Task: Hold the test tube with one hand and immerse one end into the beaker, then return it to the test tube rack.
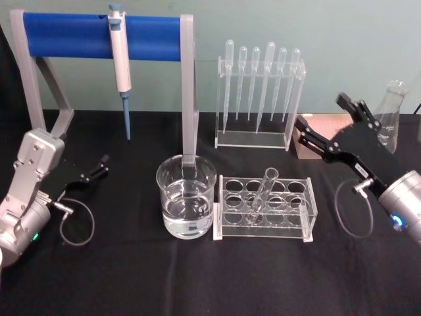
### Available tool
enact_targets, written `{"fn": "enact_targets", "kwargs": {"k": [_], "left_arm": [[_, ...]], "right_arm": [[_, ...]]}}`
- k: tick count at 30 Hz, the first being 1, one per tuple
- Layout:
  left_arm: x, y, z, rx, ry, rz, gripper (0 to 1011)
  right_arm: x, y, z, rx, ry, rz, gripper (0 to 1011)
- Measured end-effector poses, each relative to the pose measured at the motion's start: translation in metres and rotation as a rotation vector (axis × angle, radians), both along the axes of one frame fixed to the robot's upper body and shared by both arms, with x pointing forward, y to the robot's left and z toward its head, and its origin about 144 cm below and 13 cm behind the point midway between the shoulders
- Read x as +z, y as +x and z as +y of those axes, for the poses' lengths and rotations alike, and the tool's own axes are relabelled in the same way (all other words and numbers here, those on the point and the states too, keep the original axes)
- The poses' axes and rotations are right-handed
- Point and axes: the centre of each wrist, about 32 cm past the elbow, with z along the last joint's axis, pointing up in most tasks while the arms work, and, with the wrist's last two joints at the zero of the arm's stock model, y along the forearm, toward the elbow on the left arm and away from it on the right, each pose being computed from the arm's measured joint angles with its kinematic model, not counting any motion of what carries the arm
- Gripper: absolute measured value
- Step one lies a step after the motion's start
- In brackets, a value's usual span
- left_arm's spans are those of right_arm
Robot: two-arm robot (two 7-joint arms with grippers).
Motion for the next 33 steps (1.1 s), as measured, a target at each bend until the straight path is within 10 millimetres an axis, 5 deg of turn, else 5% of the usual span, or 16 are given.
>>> {"fn": "enact_targets", "kwargs": {"k": [16,33], "left_arm": [[0.0,0.0,0.0,0.0,0.0,0.0,1000],[0.0,0.0,0.0,0.0,0.0,0.0,1000]], "right_arm": [[-0.053,-0.001,0.008,-0.398,0.009,0.145,1002],[-0.068,0.001,0.008,-0.378,-0.003,0.182,1002]]}}
